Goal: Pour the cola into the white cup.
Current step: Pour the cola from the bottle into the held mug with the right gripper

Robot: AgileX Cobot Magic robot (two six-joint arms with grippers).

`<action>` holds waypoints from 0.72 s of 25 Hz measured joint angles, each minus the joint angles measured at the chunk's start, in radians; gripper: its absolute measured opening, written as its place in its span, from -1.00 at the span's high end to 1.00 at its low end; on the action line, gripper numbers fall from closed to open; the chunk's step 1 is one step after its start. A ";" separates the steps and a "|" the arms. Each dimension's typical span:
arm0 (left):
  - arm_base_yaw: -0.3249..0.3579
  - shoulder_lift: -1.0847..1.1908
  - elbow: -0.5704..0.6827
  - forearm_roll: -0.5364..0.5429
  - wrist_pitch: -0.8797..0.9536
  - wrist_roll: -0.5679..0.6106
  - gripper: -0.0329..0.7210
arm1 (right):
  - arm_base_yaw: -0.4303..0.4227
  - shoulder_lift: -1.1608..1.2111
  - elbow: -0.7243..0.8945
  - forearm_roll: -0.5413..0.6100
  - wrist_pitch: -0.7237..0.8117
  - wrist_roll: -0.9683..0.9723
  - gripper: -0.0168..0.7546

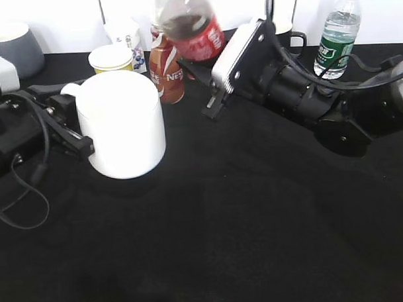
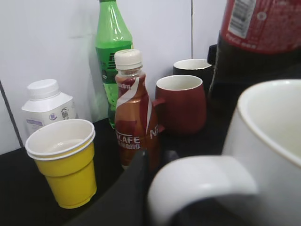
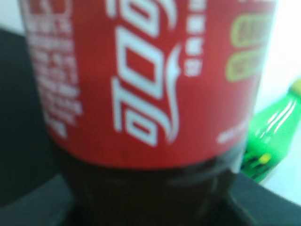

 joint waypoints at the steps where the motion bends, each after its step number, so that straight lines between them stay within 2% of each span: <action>1: 0.000 0.000 0.000 0.015 0.000 0.000 0.74 | 0.000 0.000 0.000 0.000 0.000 -0.057 -0.04; 8: 0.000 0.074 0.000 0.013 0.000 -0.003 0.74 | 0.000 -0.002 0.000 0.072 0.000 -0.401 -0.04; 11: 0.000 0.094 0.000 -0.054 -0.008 0.078 0.74 | 0.000 -0.002 0.000 0.105 0.000 -0.511 -0.04; 18: 0.001 0.094 0.000 -0.107 -0.028 0.094 0.75 | 0.000 -0.002 0.000 0.172 0.000 -0.722 -0.04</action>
